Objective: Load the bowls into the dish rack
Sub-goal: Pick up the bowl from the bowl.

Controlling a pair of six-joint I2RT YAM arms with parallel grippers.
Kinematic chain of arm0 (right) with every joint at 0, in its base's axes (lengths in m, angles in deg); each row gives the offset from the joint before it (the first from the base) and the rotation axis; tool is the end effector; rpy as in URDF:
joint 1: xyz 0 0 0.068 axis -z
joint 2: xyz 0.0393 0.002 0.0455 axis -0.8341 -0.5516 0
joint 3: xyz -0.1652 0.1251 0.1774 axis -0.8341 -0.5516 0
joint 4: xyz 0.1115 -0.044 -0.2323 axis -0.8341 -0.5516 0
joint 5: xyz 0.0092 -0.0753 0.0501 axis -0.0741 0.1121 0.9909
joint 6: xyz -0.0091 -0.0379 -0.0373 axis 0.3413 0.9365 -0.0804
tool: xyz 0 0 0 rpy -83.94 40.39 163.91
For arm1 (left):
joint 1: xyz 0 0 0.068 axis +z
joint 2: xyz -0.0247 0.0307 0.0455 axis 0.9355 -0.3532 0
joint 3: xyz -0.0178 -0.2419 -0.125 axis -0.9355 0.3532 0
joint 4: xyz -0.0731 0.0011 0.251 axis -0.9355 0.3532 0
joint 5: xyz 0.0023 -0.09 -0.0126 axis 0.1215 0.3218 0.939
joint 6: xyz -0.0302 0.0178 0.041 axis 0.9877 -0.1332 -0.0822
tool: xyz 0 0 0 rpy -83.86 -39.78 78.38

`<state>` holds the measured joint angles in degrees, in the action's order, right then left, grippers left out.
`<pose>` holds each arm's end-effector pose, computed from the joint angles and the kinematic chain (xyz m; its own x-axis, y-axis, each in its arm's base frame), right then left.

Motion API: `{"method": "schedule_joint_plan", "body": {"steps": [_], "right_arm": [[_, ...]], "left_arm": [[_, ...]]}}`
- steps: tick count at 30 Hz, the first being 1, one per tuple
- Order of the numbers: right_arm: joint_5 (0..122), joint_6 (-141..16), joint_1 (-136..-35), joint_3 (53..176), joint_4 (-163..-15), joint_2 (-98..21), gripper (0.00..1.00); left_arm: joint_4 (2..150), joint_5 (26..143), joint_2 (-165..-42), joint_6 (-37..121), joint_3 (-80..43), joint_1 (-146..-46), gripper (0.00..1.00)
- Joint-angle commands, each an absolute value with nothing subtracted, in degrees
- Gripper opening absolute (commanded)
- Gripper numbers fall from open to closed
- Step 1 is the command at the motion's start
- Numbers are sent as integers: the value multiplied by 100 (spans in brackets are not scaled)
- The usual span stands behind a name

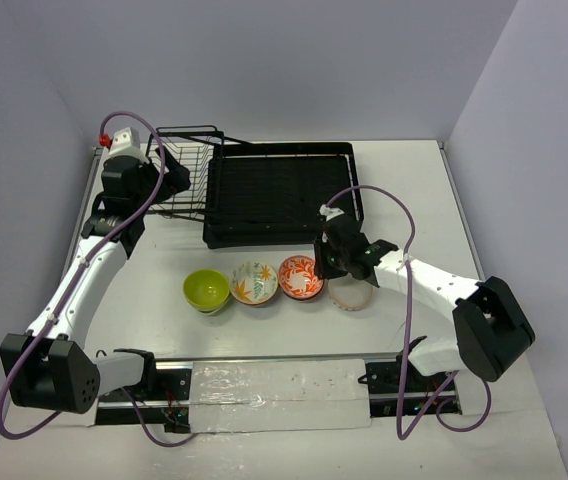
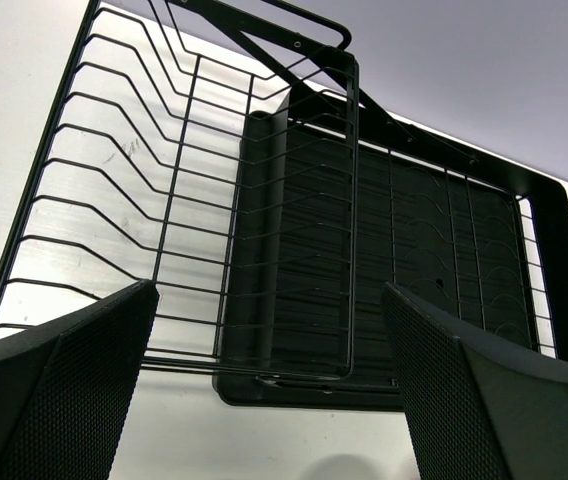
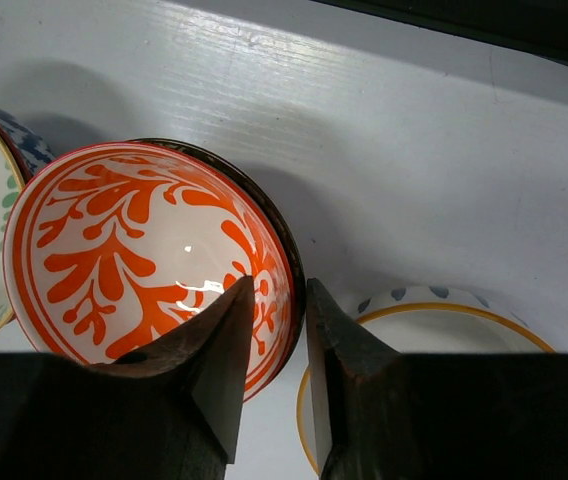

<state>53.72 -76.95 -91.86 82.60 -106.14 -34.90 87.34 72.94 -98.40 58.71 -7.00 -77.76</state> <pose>0.2188 0.1555 0.2023 -0.7999 -0.1220 -0.5876 -0.3135 0.9198 0.2358 0.2826 -0.0399 0.3451 -0.3261 -0.4291 -0.8424 -0.0688 0.8995 -0.4316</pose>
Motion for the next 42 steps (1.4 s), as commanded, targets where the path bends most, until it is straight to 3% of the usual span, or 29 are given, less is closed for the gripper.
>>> {"method": "schedule_joint_plan", "body": {"steps": [1, 4, 6, 15, 32, 42], "right_arm": [[5334, -7640, -9247, 8530, -10457, -3495, 33], [5193, -7648, -9265, 8522, -10457, -3469, 31], [5132, -7666, -9274, 8522, -10457, -3442, 21], [4938, -7657, -9300, 8592, -10624, -3381, 17], [4657, -7675, -9405, 8662, -10765, -3302, 28], [4569, -7684, -9458, 8662, -10782, -3381, 24]], "left_arm": [[8696, 7381, -9866, 5878, -983, -7793, 98], [8696, 7390, -9883, 5878, -983, -7793, 98], [8705, 7399, -9883, 5887, -1001, -7793, 98], [8723, 7434, -9901, 5895, -1018, -7793, 98], [8749, 7513, -9927, 5922, -1045, -7793, 98], [8758, 7557, -9962, 5931, -1054, -7793, 98]]}}
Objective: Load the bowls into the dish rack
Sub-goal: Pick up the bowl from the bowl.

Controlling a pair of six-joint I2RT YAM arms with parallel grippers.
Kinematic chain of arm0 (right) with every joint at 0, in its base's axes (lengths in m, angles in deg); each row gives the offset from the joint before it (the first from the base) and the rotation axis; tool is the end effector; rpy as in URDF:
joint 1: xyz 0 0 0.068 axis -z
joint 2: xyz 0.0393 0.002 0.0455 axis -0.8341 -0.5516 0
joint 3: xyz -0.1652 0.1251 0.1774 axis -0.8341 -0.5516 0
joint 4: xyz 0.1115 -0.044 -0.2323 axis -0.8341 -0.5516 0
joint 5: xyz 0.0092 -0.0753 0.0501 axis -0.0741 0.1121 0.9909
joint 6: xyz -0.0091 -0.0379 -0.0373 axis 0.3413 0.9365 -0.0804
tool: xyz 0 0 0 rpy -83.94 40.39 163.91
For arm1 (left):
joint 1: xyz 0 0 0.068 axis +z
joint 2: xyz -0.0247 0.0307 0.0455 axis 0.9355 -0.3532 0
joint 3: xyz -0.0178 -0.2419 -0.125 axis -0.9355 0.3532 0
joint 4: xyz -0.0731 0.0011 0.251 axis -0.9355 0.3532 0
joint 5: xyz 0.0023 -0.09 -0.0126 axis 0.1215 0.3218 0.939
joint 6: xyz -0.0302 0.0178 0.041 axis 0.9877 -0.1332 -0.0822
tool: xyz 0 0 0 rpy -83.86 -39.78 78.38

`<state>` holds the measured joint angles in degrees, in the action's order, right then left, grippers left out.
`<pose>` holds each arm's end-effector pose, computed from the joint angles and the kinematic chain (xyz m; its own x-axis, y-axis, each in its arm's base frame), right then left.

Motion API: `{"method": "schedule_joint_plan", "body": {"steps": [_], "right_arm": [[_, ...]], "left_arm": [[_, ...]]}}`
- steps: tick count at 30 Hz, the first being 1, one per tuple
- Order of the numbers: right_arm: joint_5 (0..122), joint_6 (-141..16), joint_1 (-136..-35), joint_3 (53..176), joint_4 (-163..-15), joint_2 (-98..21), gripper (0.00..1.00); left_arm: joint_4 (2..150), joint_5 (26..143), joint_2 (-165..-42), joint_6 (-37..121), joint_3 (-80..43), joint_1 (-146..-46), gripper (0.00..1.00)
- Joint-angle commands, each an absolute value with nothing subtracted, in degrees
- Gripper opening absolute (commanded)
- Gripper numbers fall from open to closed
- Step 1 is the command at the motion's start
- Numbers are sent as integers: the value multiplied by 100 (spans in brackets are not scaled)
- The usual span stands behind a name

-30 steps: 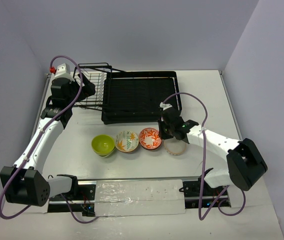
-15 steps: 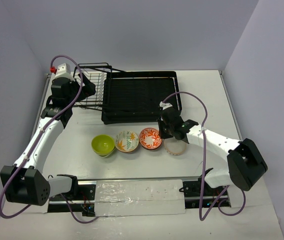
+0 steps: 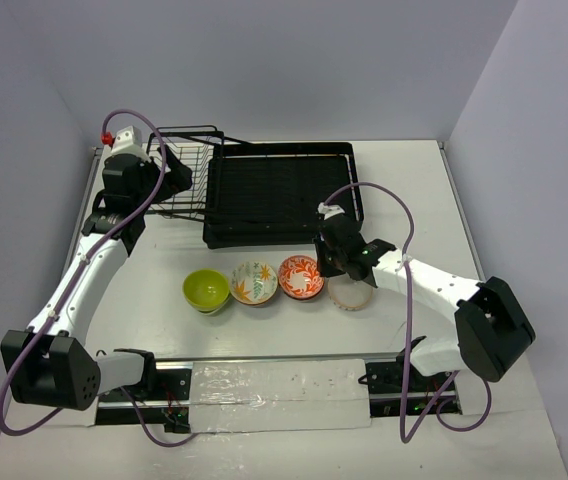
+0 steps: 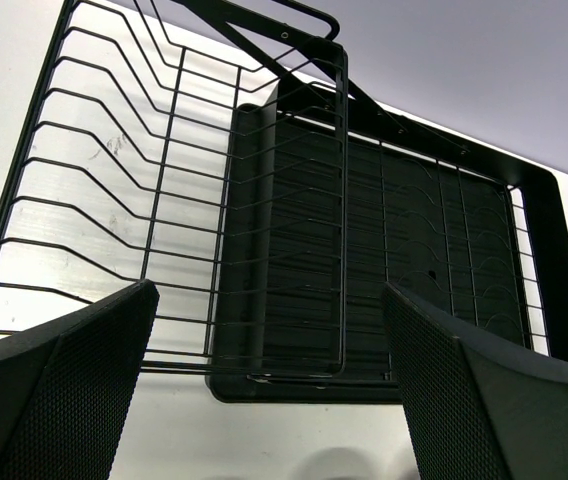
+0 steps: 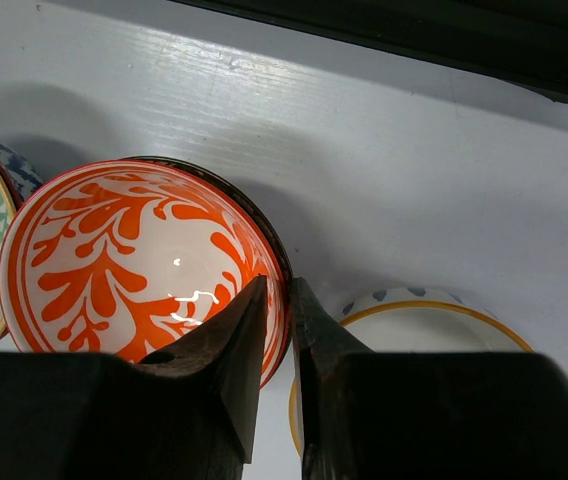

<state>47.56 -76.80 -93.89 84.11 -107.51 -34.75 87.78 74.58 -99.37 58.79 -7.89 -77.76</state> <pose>0.2171 0.1613 0.2095 -0.7711 -0.1372 -0.6217 -0.2954 0.9421 0.1585 0.2864 -0.0415 0.3453 -0.3463 -0.4279 -0.8349 -0.0494 0.8970 -0.4393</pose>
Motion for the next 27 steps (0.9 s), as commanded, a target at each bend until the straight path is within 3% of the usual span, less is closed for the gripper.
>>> {"method": "schedule_joint_plan", "body": {"steps": [1, 7, 11, 27], "right_arm": [[4560, -7684, -9458, 8662, -10774, -3381, 24], [4420, -7736, -9528, 8645, -10809, -3293, 20], [4376, -7728, -9537, 8671, -10844, -3310, 7], [4060, -7754, -9678, 8847, -11072, -3082, 3]], "left_arm": [[8740, 7557, -9962, 5939, -1054, -7793, 98], [8767, 7574, -10015, 5948, -1071, -7793, 98], [8775, 7574, -10033, 5948, -1089, -7793, 98], [8828, 7689, -10085, 5957, -1133, -7793, 98]]}}
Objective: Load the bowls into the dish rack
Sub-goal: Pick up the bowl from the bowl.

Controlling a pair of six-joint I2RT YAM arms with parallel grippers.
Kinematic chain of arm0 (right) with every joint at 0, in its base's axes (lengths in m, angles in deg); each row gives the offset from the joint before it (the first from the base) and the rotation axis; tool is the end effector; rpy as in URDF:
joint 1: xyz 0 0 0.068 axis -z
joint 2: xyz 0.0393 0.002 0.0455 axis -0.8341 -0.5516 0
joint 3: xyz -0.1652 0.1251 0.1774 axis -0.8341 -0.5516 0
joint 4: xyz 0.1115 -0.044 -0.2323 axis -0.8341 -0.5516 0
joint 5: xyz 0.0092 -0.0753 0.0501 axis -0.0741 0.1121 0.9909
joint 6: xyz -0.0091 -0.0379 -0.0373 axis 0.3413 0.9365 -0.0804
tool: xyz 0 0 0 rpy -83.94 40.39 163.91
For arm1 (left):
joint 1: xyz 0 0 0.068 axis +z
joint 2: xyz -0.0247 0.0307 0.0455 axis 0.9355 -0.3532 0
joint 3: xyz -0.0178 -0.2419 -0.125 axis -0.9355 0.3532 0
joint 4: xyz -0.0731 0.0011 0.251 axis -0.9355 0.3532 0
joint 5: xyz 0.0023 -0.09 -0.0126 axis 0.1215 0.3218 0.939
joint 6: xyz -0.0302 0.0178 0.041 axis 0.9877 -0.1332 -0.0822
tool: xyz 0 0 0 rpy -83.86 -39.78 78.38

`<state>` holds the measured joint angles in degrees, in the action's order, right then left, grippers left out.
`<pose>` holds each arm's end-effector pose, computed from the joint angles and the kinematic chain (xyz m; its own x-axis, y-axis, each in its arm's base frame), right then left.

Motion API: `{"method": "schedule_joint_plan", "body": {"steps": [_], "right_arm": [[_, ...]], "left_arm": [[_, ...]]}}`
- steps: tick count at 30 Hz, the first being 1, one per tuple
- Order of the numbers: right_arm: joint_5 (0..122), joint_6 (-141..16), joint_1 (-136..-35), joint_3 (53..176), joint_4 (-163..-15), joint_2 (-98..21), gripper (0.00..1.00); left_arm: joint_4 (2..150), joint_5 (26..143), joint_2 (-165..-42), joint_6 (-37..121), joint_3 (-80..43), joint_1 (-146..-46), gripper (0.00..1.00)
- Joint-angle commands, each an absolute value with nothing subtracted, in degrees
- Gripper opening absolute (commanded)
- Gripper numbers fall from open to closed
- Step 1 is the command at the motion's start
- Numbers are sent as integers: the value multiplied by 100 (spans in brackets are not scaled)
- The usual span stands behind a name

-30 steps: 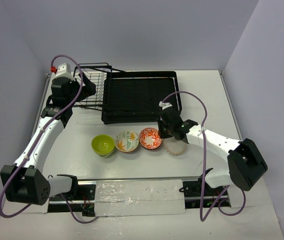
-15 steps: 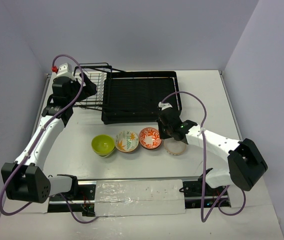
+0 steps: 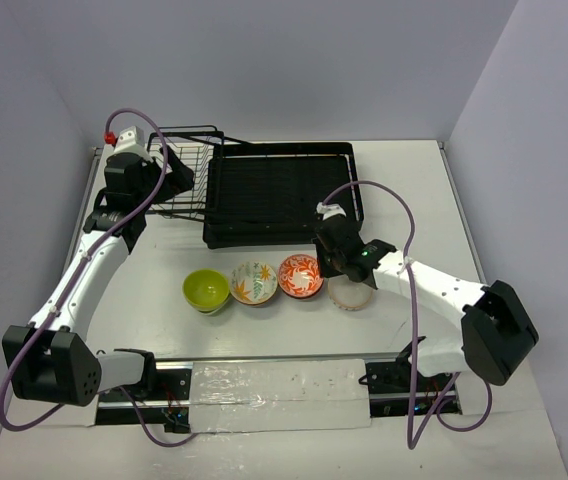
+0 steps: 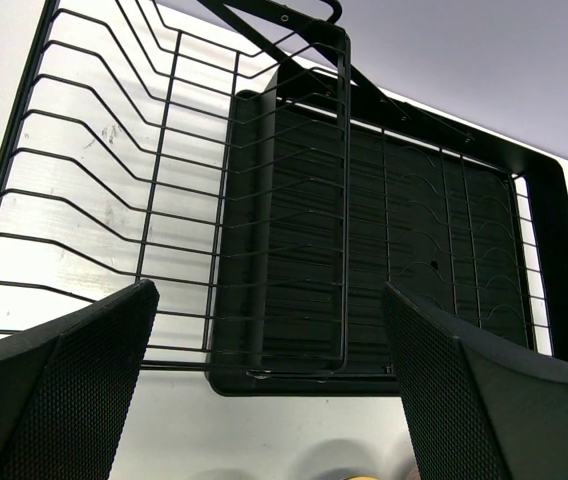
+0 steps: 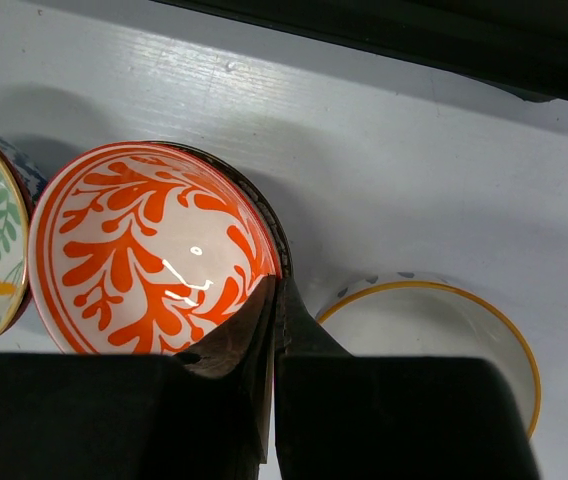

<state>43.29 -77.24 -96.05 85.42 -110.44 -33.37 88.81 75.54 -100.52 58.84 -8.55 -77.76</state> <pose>0.2099 0.1652 0.2194 -0.7543 -0.1526 -0.6386 -0.2847 0.9524 0.1088 0.2905 -0.0427 0.3420 -0.3754 -0.4245 -0.8239 -0.0476 0.8966 -0.4403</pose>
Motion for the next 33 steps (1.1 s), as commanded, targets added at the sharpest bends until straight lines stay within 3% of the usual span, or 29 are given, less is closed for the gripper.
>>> {"method": "schedule_joint_plan", "body": {"steps": [1, 27, 33], "right_arm": [[4016, -7754, -9687, 8847, -11081, -3065, 3], [2574, -7763, -10232, 9225, -11617, -3636, 1], [2591, -7771, -10249, 9216, -11600, -3653, 6]], "left_arm": [[8828, 7689, -10085, 5957, -1133, -7793, 98], [8881, 7750, -10173, 5975, -1185, -7793, 98], [8890, 7750, -10173, 5975, -1194, -7793, 98]]}}
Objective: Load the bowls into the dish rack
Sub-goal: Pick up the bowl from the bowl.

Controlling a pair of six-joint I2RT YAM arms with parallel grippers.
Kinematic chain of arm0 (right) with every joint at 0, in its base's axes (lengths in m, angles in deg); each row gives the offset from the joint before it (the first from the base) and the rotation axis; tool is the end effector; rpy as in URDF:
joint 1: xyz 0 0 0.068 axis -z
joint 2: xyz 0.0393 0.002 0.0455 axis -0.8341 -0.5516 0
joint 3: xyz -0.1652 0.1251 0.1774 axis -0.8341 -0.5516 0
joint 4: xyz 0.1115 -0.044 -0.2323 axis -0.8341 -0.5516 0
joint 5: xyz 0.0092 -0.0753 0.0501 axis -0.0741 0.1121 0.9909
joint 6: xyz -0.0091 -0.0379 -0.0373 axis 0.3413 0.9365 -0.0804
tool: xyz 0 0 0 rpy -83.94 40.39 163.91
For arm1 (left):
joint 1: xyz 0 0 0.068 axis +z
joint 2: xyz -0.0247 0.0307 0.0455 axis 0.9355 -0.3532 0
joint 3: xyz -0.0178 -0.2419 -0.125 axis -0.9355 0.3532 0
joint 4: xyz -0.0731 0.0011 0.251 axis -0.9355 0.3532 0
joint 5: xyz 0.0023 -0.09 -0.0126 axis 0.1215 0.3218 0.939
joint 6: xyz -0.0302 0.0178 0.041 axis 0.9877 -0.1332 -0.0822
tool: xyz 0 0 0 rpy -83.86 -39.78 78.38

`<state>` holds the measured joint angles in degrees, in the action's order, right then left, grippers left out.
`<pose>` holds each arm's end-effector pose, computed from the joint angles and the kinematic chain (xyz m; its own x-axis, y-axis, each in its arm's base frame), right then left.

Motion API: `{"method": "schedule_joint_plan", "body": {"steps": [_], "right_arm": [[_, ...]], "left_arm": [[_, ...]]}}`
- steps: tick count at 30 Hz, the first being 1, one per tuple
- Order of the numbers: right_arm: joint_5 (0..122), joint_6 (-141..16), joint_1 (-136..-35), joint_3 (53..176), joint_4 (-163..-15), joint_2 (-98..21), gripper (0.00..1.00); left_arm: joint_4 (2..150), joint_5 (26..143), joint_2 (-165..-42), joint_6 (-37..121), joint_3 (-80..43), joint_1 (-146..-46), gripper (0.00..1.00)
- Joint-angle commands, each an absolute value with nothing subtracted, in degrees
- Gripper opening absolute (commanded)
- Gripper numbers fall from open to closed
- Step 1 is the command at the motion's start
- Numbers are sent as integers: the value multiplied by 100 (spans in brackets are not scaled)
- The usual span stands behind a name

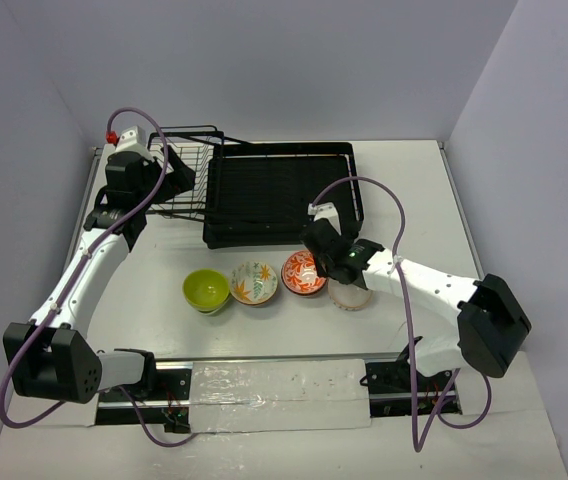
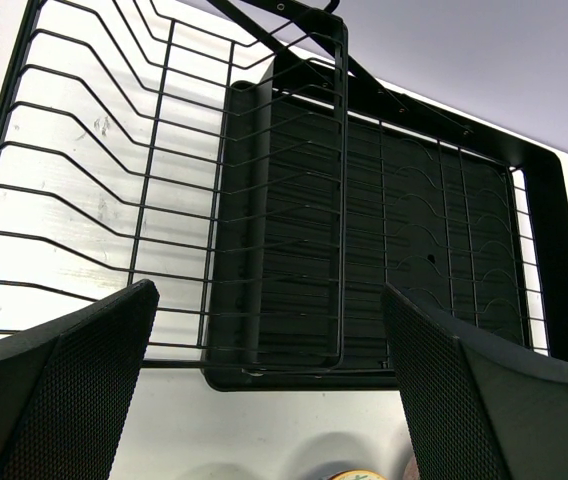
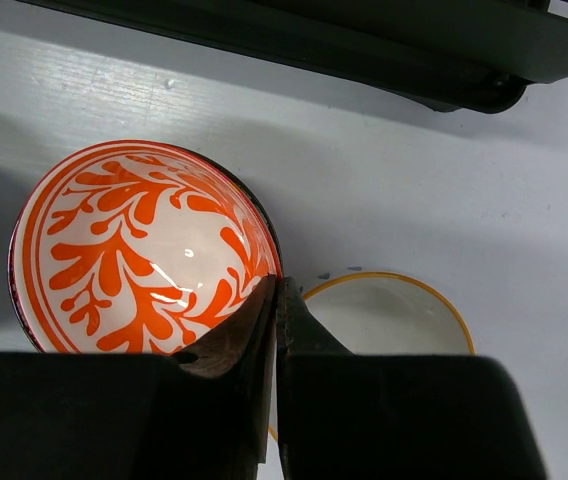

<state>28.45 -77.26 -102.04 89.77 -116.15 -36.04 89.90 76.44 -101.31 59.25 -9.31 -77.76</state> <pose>0.2020 0.1844 0.2269 -0.7076 -0.2434 -0.6633 -0.2336 0.9666 -0.1055 0.2930 -0.0437 0.3410 -0.3978 -0.4276 -0.8118 -0.0462 0.8930 -0.4477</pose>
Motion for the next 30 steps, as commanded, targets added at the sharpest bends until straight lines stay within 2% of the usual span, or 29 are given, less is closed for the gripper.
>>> {"method": "schedule_joint_plan", "body": {"steps": [1, 18, 26, 30], "right_arm": [[2600, -7772, -10249, 9216, -11591, -3662, 8], [2653, -7815, -10249, 9128, -11530, -3890, 17], [2688, -7798, -10249, 9093, -11459, -3978, 26], [2723, -7798, -10249, 9084, -11424, -4031, 25]], "left_arm": [[8898, 7742, -10173, 5975, -1194, -7793, 98], [8916, 7750, -10173, 5975, -1212, -7793, 98], [8916, 7750, -10191, 5975, -1203, -7793, 98], [8925, 7750, -10199, 5975, -1212, -7793, 98]]}}
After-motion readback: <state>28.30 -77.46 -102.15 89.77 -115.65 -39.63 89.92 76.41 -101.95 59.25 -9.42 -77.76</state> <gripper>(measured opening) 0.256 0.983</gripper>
